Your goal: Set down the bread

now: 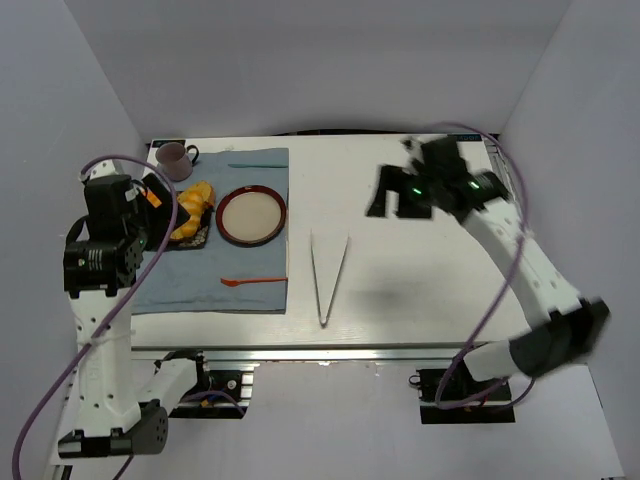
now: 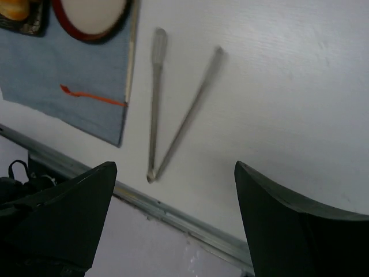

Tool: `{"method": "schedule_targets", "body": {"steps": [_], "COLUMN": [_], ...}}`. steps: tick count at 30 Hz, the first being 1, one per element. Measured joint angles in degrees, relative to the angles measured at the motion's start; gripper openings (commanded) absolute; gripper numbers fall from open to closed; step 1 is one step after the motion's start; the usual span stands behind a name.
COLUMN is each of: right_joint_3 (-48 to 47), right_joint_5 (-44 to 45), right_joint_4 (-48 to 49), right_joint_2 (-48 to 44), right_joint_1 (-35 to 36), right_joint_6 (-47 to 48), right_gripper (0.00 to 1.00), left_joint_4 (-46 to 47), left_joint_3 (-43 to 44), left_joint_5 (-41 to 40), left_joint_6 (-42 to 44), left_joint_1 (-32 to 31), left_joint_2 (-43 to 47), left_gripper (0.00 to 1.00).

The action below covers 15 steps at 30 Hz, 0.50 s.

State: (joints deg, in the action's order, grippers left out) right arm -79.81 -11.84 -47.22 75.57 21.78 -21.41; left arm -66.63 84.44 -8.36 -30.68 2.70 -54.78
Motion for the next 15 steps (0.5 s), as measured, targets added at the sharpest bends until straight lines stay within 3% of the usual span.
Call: {"method": "schedule_targets", "body": {"steps": [4, 6, 8, 10, 12, 15], "right_joint_3": [-28.5, -50.86, -58.55, -50.93, -33.7, -15.61], "right_joint_5": [14.19, 21.35, 26.38, 29.79, 31.28, 32.98], "right_joint_4": [-5.95, -11.47, -11.72, -10.84, -7.69, -4.55], "right_joint_2": [22.05, 37.33, 43.71, 40.81, 30.88, 15.67], "right_joint_1": [17.66, 26.01, 31.65, 36.2, 39.34, 39.69], "right_joint_6": [-1.36, -1.55, -2.25, -3.5, -5.03, -7.02], "right_gripper": [0.89, 0.89, 0.89, 0.9, 0.89, 0.89], "left_joint_4": [-1.25, -2.05, -3.04, -4.37, -5.18, -6.8], "left_joint_3": [2.67, 4.09, 5.9, 8.04, 9.11, 8.81], "left_joint_5": [-0.17, -0.04, 0.37, 1.14, 1.55, 1.55], "left_joint_6": [-0.22, -0.35, -0.17, 0.55, 1.6, 2.38], "left_joint_1": [0.0, 0.0, 0.0, 0.0, 0.0, 0.0], "left_joint_2": [-3.85, -4.79, -5.38, -5.88, -5.92, -4.79], "left_gripper": [0.98, 0.98, 0.98, 0.98, 0.98, 0.98]}}
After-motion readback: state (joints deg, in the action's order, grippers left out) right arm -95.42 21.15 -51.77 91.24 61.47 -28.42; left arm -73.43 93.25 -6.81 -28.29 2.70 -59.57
